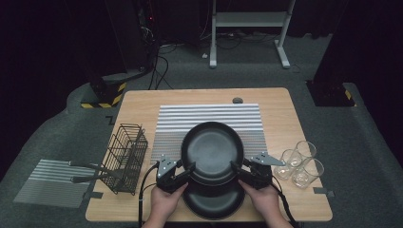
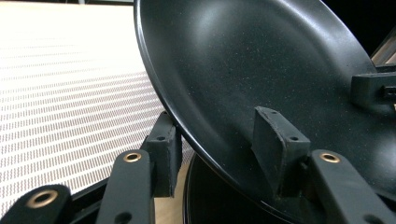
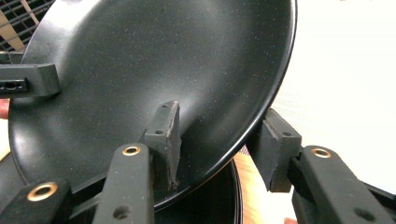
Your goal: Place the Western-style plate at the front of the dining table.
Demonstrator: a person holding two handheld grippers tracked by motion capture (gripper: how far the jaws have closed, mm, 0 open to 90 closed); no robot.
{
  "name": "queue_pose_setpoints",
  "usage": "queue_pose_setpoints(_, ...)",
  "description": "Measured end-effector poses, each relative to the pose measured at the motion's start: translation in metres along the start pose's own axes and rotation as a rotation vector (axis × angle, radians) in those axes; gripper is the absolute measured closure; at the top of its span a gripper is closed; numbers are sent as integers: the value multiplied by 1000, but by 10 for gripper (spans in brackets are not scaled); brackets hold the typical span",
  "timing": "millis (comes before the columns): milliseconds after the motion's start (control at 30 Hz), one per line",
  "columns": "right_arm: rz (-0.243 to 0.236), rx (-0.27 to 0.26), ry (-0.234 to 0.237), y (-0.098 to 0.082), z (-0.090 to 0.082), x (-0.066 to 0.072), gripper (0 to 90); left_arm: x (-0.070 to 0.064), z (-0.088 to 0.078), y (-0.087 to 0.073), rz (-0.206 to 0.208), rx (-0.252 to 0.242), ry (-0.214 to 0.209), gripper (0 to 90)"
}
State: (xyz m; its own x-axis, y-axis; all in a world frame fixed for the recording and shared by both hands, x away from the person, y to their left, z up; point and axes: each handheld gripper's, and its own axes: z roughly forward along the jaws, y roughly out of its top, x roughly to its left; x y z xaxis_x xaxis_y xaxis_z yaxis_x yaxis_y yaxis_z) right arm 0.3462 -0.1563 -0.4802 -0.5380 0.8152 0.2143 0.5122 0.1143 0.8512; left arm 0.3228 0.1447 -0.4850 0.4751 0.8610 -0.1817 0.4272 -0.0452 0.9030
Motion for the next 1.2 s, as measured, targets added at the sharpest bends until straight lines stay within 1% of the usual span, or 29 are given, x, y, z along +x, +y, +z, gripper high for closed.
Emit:
queue_pose_setpoints(33, 11, 6, 1, 1, 1, -1, 546, 0, 0, 3, 7, 15, 4, 531)
queue_pose_setpoints(67, 10, 11, 5, 3, 1, -3, 546, 2, 1, 5, 22, 28, 2, 531)
queue_pose_setpoints(167, 14, 14, 6, 7, 2, -5, 547, 3, 4, 8, 14, 22, 1, 532)
queue_pose_setpoints(200, 11, 15, 3, 9, 2, -6, 547, 2, 5, 9, 1, 15, 2, 532)
queue_pose_setpoints(267, 9, 7, 2, 10, 3, -6, 547, 4, 6, 10, 2, 12, -1, 533)
queue_pose_setpoints(300, 8, 2, 2, 11, 4, -6, 547, 4, 6, 10, -11, 9, 1, 533)
queue_pose_setpoints(333, 15, 10, 7, 12, 4, -6, 548, 5, 7, 11, -8, 4, -2, 534)
queue_pose_setpoints(367, 10, 4, 6, 13, 4, -7, 548, 6, 7, 11, -4, 8, -4, 534)
queue_pose_setpoints(433, 13, -1, -1, 15, 5, -7, 550, 8, 9, 13, -15, 12, -7, 539)
queue_pose_setpoints(467, 6, -2, -3, 17, 5, -8, 550, 9, 10, 15, -7, 12, -8, 540)
queue_pose_setpoints(500, 10, -1, -4, 18, 6, -8, 550, 8, 12, 15, -20, 7, -8, 540)
queue_pose_setpoints(533, 8, -4, -5, 19, 6, -9, 551, 10, 13, 17, -9, 12, -8, 540)
queue_pose_setpoints(633, 8, 0, -10, 23, 8, -12, 552, 12, 17, 19, -7, 10, -10, 540)
queue_pose_setpoints(667, 1, -1, -13, 24, 8, -12, 553, 12, 18, 20, -13, 12, -10, 540)
queue_pose_setpoints(700, -7, -3, -16, 25, 9, -13, 555, 12, 21, 20, -42, -7, -9, 540)
queue_pose_setpoints(733, -6, -3, -19, 26, 9, -13, 559, 15, 21, 21, -17, 22, -11, 541)
queue_pose_setpoints(767, -9, -12, -20, 27, 10, -14, 562, 15, 22, 22, -20, 22, -11, 541)
queue_pose_setpoints(867, -1, -21, -24, 32, 12, -15, 566, 17, 23, 25, -22, 17, -13, 541)
queue_pose_setpoints(900, -4, -13, -22, 34, 11, -16, 567, 15, 26, 26, -49, -11, -12, 541)
queue_pose_setpoints(967, -2, -31, -27, 36, 12, -16, 567, 17, 25, 30, -28, -2, -19, 541)
queue_pose_setpoints(1000, -10, -30, -27, 38, 11, -16, 567, 15, 28, 30, -55, -35, -17, 540)
queue_pose_setpoints(1033, -5, -36, -29, 39, 11, -16, 569, 16, 27, 32, -42, -20, -20, 541)
queue_pose_setpoints(1067, -13, -31, -27, 40, 10, -17, 571, 16, 27, 33, -44, -21, -16, 541)
queue_pose_setpoints(1100, -12, -30, -27, 42, 10, -17, 571, 17, 27, 35, -32, -19, -20, 540)
queue_pose_setpoints(1167, -8, -36, -29, 44, 10, -17, 571, 17, 29, 37, -32, -27, -20, 541)
queue_pose_setpoints(1200, -25, -42, -33, 45, 10, -18, 571, 17, 29, 39, -36, -23, -22, 541)
